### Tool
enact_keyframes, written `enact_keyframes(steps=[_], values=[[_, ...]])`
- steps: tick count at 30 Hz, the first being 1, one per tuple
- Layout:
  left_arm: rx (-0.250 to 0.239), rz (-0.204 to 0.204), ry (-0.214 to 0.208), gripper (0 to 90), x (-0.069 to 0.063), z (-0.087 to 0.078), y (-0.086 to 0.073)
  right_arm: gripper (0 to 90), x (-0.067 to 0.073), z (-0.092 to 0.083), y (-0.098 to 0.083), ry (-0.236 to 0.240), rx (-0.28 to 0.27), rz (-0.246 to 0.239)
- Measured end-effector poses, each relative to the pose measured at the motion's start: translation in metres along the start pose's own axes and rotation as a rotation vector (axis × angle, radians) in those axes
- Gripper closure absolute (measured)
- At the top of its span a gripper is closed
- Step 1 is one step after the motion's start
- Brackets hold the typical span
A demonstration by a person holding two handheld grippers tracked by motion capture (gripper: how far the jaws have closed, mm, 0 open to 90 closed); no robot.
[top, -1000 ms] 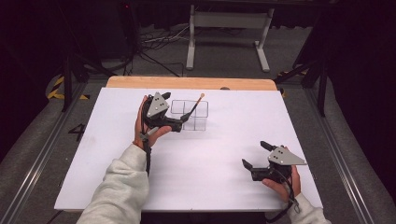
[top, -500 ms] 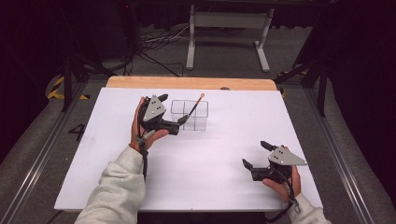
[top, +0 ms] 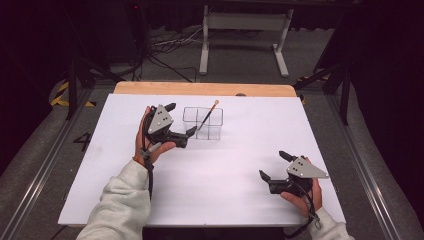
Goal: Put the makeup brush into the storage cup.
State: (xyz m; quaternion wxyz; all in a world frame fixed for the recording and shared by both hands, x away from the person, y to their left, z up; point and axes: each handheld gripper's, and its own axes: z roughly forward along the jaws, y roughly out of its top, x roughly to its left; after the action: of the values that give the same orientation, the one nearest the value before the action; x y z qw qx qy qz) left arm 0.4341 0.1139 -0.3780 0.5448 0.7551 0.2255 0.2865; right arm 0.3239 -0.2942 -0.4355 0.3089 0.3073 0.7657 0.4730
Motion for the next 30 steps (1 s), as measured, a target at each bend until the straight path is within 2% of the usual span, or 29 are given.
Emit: enact_keyframes(steps=[12,19,26,30], values=[[-0.012,-0.012,0.011,0.8,-0.003,-0.017,-0.012,7.3,0.001,-0.001,0.001,-0.007,-0.003,-0.009],[0.001,-0.016,0.012,0.9,-0.002,-0.023,-0.019,7.3,0.001,-0.001,0.001,-0.004,-0.002,-0.012],[0.026,-0.003,0.017,1.1,-0.004,-0.026,-0.024,7.3,0.001,-0.001,0.001,-0.003,0.0,-0.011],[0.024,-0.002,0.017,1.1,-0.005,-0.027,-0.026,7.4,0.001,-0.001,0.001,-0.004,-0.002,-0.014]])
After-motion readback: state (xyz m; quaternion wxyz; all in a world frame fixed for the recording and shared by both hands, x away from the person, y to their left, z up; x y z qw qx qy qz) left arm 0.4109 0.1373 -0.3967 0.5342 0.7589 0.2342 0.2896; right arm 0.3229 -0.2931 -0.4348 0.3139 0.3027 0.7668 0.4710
